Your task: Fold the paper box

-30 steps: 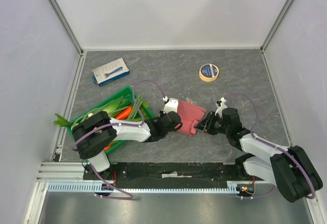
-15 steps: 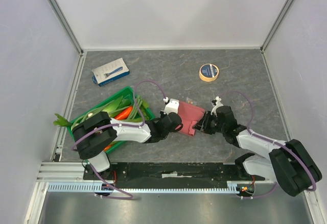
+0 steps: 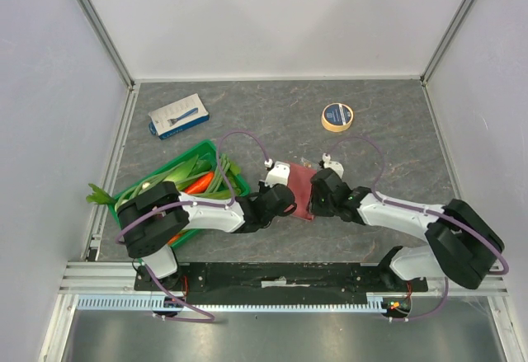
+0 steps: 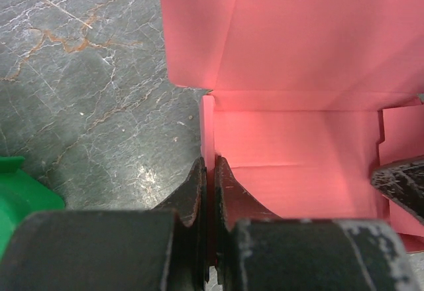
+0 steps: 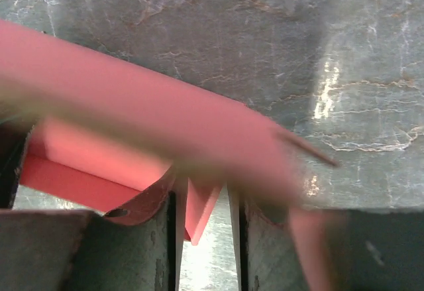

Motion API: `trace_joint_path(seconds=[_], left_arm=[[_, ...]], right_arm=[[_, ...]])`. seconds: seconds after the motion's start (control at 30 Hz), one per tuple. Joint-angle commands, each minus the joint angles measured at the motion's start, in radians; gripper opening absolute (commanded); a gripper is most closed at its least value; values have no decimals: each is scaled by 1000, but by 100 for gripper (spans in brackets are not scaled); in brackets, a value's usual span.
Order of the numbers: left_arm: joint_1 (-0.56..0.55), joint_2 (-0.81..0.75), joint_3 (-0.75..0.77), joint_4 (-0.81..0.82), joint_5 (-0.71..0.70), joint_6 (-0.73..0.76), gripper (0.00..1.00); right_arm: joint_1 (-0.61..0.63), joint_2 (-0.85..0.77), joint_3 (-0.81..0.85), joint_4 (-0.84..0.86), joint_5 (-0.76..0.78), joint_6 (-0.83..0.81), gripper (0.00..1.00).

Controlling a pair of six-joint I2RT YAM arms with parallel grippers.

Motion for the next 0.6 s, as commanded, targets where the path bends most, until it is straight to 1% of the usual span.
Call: trace_joint_path(seconds=[0.0,0.03,0.1,0.13,0.2,0.23,0.27,0.3,0.33,0.37,0.43,0.5,0.57], left_arm=[[-27,-26,18,-2,-36,-25,2],[-28,-26,17,0,-38,-25,2],[-31,-32,15,0,-46,-25,2],[-33,-33,14,1,-47,-23,2],[-34,-37,6,7,-50,-21,2],[-34,-41,3,10,-50,-21,2],[-34,-43,-4,17,-50,-18,2],[-34,-44,-5,20,-52,-17,2],[-34,-46,-6,20,-49,-15,2],[-34,-44,-9,20,-49,-14,2],[-34,-47,-15,26,-49,-12,2],[-34,-41,-18,26,-47,-17,2],[-34,-37,-20,24,-49,-20,2]], right_arm=[[80,110,122,-192,198,45,37],[111,125,149,-230,241,58,35],[128,153,162,-237,255,81,31],[139,163,171,-241,256,82,26],[145,182,182,-245,259,79,23],[151,173,170,-188,250,61,23],[149,155,148,-157,215,56,25],[146,112,92,-124,191,73,29],[130,84,56,-9,154,76,39],[122,55,23,33,125,87,44],[107,-42,-59,112,97,125,49],[97,-138,-122,146,83,136,53],[65,-200,-157,156,72,144,56]])
